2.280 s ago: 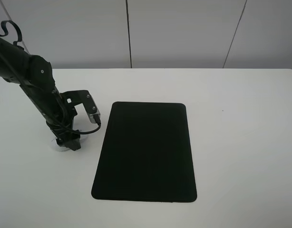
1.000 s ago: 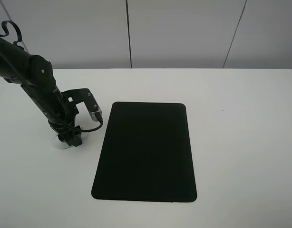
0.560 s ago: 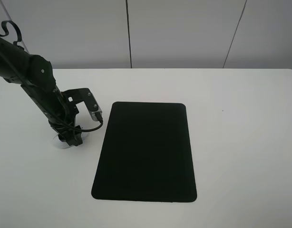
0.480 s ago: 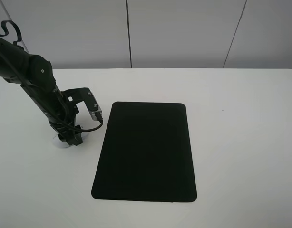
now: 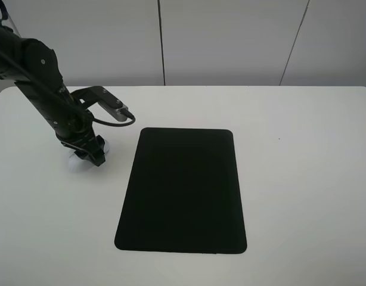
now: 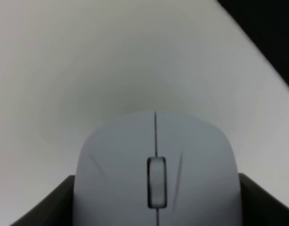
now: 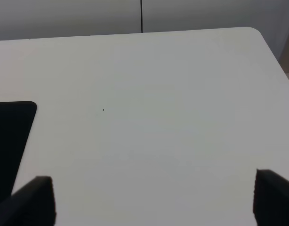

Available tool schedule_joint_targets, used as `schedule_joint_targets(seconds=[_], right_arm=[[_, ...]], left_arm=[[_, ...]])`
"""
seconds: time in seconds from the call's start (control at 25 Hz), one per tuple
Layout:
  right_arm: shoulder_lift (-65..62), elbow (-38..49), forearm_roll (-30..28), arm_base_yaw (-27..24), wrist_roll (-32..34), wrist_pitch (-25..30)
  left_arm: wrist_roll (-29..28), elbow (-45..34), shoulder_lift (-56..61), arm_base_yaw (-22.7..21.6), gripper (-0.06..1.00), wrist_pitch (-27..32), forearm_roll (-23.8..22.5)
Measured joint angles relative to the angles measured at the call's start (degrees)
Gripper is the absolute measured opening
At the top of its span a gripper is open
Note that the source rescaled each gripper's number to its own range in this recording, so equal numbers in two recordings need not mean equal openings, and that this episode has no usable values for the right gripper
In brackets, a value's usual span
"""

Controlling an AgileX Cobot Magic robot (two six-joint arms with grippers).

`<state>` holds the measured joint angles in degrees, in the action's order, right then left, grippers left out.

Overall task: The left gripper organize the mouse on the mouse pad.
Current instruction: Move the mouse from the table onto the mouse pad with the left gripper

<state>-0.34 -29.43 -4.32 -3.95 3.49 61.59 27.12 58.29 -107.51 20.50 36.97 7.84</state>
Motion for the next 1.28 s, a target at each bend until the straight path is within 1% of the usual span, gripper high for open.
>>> schedule_joint_targets(seconds=[0.12, 0.24, 0.52, 0.64, 1.0, 1.28], right_arm=[[0.00, 0.00, 0.00, 0.00, 0.00, 0.00], [0.00, 0.00, 0.00, 0.00, 0.00, 0.00], [0.00, 0.00, 0.00, 0.00, 0.00, 0.00], [0.00, 0.00, 0.00, 0.00, 0.00, 0.00], [0.00, 0.00, 0.00, 0.00, 0.00, 0.00], [0.00, 0.00, 0.00, 0.00, 0.00, 0.00]], left_arm=[[-10.18, 2.95, 0.11, 1.36, 0.01, 2.33, -0.06], [-20.52, 5.29, 0.12, 3.16, 0.01, 3.23, -0.18], [-35.50, 9.03, -0.82, 8.11, 0.01, 3.00, -0.19], [-39.89, 11.07, -3.21, 10.21, 0.01, 4.43, -0.26], [-47.99, 17.61, -9.49, 17.81, 0.01, 5.77, 0.18], [-56.70, 18.89, -10.69, 22.26, 0.01, 4.98, 0.85]])
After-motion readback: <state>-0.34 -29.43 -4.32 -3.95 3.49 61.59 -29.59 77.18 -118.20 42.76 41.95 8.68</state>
